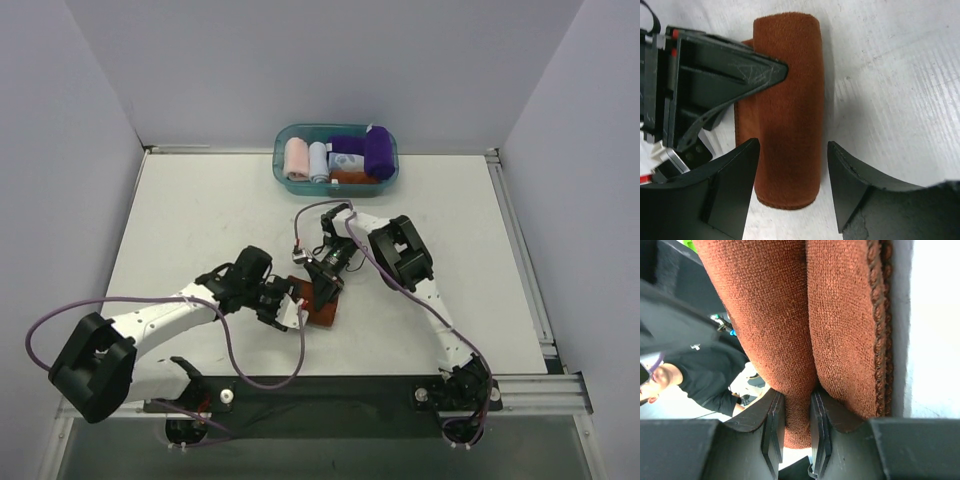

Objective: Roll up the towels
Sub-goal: Roll the towel

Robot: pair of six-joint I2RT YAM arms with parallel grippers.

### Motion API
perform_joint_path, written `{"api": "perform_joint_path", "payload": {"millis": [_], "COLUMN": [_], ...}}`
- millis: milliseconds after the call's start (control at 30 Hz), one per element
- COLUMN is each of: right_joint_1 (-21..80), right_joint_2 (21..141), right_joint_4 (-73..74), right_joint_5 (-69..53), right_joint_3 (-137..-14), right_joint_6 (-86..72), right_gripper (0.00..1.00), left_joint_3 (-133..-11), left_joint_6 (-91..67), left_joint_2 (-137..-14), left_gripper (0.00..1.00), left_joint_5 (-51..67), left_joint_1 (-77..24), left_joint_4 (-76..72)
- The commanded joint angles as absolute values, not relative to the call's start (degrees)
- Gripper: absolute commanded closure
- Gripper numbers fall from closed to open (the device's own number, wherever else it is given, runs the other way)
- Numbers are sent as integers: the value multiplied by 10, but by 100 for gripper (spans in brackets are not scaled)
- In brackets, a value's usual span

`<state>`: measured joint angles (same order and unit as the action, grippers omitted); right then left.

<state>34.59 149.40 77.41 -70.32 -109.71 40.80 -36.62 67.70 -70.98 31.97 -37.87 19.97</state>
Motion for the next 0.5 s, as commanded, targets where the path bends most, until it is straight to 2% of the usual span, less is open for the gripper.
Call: {"api": "perform_joint_path", "payload": {"millis": [0, 100, 200, 233, 300, 367, 400, 433, 467], "right_joint_1": [351, 352, 351, 351, 351, 349, 346, 344, 341], "right_joint_2": [1502, 1501, 1499, 1498, 1489, 1480, 1471, 1465, 1457], "right_joint_4": [795, 791, 782, 780, 774, 766, 754, 752, 750], "right_joint_5": [-652, -649, -643, -639, -633, -608, -597, -579, -567], "right_joint_3": [-1090, -1091, -1093, -1093, -1093, -1094, -1097, -1102, -1107], "right_joint_6": [423, 415, 405, 403, 400, 381, 371, 362, 354], "right_gripper": [100, 100, 100, 100, 99, 93, 89, 77, 70], "left_joint_3": [-368, -358, -341, -339, -341, -343, -350, -359, -371], "left_joint_6": [727, 757, 773, 772, 755, 732, 721, 708, 680], "left_joint_2": [-730, -754, -784, -801, -816, -820, -817, -813, -812], "left_gripper": [33, 35, 43, 52, 63, 76, 78, 81, 87], "left_joint_5": [303, 304, 292, 288, 275, 254, 257, 261, 272], "left_joint_1": [-400, -411, -417, -419, -420, -431, -431, -431, -432], "left_joint_4": [136, 136, 134, 137, 158, 173, 182, 214, 234]}}
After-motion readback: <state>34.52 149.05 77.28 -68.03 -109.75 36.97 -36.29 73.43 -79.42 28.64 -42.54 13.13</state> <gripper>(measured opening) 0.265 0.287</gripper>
